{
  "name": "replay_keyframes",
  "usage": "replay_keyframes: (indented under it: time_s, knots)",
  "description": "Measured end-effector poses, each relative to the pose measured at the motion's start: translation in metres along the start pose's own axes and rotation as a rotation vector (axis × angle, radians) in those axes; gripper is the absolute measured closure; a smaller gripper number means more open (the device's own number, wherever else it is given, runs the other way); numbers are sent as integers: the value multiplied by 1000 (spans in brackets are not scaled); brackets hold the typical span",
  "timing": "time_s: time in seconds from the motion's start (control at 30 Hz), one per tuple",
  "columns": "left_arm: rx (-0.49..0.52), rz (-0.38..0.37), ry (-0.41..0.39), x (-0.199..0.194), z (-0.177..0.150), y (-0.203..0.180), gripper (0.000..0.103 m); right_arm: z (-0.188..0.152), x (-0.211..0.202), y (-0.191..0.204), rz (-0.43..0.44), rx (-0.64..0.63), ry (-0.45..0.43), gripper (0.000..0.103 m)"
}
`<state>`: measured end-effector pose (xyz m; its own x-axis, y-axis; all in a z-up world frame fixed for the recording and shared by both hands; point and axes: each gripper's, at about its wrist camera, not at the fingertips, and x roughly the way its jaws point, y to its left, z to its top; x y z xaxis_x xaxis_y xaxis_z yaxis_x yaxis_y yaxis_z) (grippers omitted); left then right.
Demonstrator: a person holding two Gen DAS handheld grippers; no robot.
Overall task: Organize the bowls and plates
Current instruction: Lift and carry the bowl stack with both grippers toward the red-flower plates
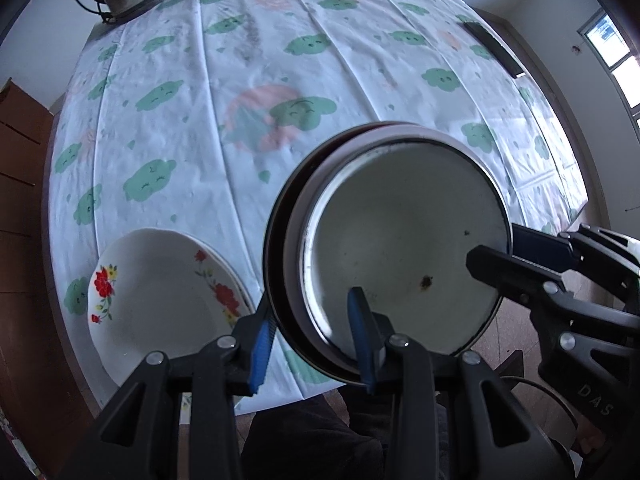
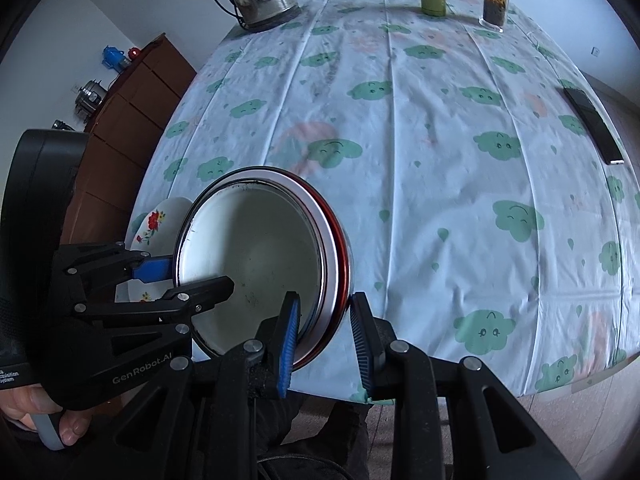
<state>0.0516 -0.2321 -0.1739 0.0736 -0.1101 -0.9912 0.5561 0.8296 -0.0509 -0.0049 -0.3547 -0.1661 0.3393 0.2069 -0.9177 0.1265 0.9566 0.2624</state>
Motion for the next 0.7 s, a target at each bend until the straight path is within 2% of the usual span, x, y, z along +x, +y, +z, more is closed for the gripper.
replay_keyframes:
  time_s: [0.7]
  knots:
    - [-123,44,-48,-26,-13,49,69,22,-1,49,48,-128,-16,75]
